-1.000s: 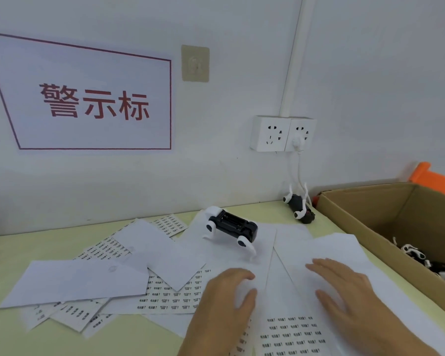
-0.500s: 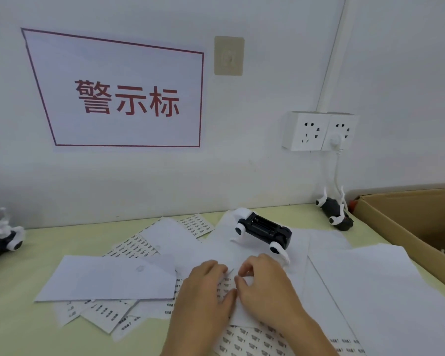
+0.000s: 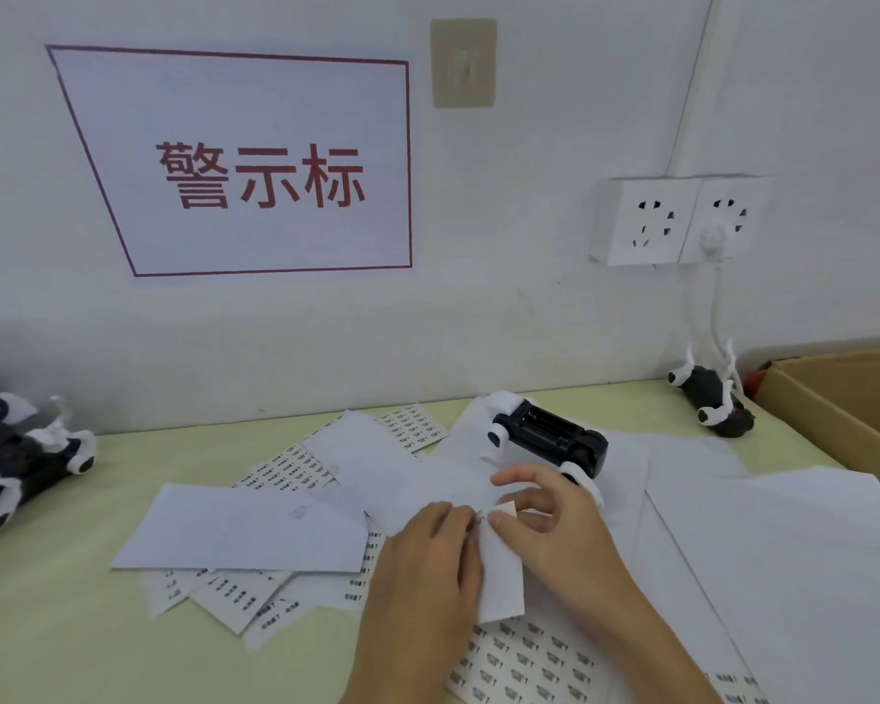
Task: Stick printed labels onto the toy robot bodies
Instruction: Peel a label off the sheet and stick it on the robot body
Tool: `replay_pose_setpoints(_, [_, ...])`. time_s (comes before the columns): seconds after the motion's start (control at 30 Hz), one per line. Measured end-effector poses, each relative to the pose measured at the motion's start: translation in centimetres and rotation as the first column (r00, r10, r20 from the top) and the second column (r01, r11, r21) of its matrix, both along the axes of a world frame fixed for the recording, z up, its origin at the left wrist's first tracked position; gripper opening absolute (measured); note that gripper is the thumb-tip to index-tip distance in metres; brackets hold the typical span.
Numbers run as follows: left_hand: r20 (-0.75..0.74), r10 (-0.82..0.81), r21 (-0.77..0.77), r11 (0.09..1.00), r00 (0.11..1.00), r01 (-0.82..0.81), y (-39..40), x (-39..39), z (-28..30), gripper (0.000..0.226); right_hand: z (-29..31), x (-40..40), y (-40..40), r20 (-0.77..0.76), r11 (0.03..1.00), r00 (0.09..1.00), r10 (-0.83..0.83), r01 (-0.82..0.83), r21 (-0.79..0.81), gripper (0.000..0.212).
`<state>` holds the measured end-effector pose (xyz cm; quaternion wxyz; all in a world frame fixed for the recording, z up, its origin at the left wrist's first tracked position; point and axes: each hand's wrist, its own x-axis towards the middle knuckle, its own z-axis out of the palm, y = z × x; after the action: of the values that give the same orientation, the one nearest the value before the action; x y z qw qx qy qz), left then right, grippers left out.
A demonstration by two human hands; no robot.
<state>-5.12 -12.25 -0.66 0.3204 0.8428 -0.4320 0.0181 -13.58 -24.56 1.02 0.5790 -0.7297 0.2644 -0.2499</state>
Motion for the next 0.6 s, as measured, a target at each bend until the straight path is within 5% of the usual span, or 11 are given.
replay_pose_setpoints(0.1, [-0.011, 0.018, 0.004, 1.0, 1.0, -0.018, -0.5, 0.0, 0.5, 0.023, 0.4, -0.4, -0.1, -0.02, 0.993, 0.995, 0.094, -0.092, 0.073, 0.037])
replay_pose_setpoints(0.6, [-0.225, 0.033, -0.276, 0.956, 0.974, -0.096, -1.9, 1.0, 0.5, 0.016, -0.7, 0.3, 0.0, 0.106, 0.984, 0.994, -0.029, 0.01, 0.18, 0.029])
